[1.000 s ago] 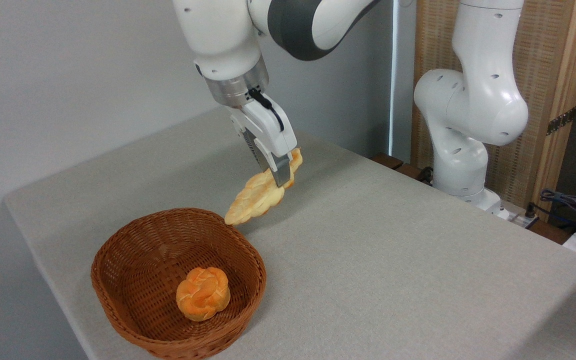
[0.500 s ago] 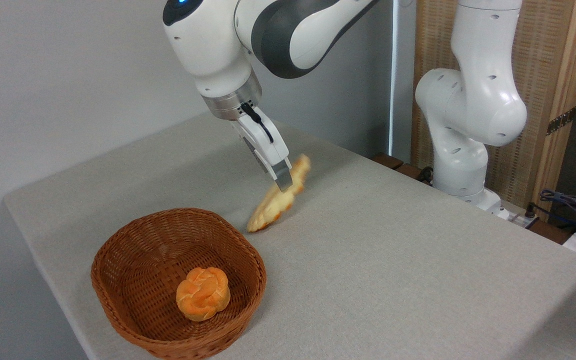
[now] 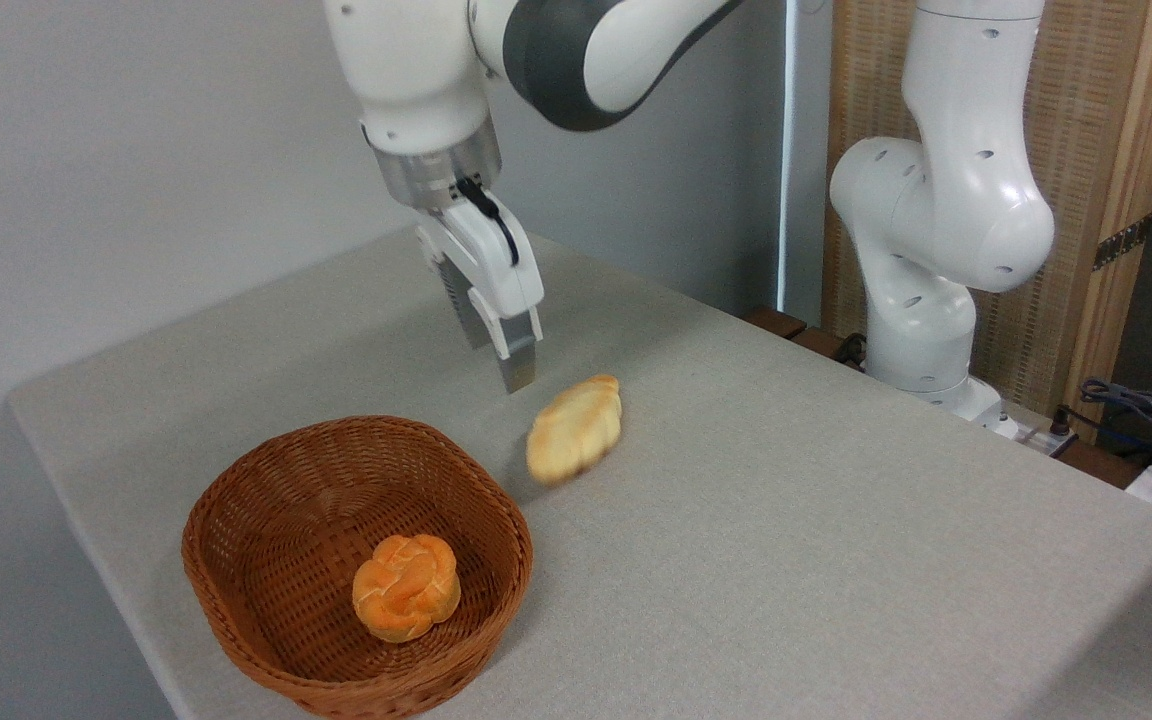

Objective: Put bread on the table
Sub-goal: 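Open the gripper and raise it away from the bread roll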

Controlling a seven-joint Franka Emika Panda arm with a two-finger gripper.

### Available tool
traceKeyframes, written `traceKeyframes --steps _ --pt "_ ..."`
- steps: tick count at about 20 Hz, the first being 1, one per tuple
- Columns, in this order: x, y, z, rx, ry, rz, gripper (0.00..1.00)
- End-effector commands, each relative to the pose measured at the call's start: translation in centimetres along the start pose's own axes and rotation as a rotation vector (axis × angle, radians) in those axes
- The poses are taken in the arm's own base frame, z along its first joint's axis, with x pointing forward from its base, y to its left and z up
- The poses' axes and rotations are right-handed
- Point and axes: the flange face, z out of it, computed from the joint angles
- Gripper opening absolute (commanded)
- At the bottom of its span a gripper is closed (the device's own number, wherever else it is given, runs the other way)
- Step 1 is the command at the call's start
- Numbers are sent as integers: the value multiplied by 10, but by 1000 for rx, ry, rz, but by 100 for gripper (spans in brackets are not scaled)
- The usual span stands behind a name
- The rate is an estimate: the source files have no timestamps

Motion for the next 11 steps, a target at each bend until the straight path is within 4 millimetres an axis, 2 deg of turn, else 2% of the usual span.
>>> traceKeyframes --steps 1,3,11 --pt "-13 -23 -38 112 40 -33 100" --pt "-14 -31 -44 147 70 -42 100" --pt "-2 -46 -38 199 117 -72 100"
